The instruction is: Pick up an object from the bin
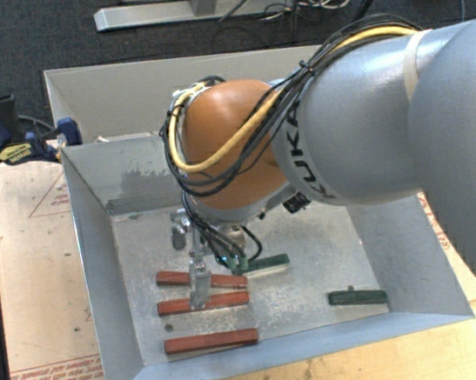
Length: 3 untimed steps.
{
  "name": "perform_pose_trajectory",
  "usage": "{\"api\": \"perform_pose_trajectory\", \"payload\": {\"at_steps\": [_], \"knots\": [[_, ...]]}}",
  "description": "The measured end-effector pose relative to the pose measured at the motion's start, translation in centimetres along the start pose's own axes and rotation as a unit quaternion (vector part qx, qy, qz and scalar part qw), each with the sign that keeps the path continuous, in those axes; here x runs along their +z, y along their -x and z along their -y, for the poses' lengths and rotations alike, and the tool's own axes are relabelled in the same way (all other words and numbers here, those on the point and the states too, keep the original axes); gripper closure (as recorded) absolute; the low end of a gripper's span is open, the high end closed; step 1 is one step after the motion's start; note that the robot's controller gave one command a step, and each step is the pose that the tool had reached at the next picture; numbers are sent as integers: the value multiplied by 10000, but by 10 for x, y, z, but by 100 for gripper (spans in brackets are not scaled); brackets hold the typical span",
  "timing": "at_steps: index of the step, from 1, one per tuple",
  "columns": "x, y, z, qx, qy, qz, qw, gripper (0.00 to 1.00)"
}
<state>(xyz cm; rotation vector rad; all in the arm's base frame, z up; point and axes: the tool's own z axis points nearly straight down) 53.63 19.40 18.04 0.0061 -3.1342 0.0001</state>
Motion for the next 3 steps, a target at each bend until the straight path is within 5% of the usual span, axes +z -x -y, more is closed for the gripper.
{"api": "perform_pose_trajectory", "payload": {"at_steps": [1,2,3], "knots": [[104,7,11,-3325,-4,22,9431,0],[102,7,10,-3323,-1,37,9432,100],[-20,-17,53,-3413,-17,81,9399,100]]}}
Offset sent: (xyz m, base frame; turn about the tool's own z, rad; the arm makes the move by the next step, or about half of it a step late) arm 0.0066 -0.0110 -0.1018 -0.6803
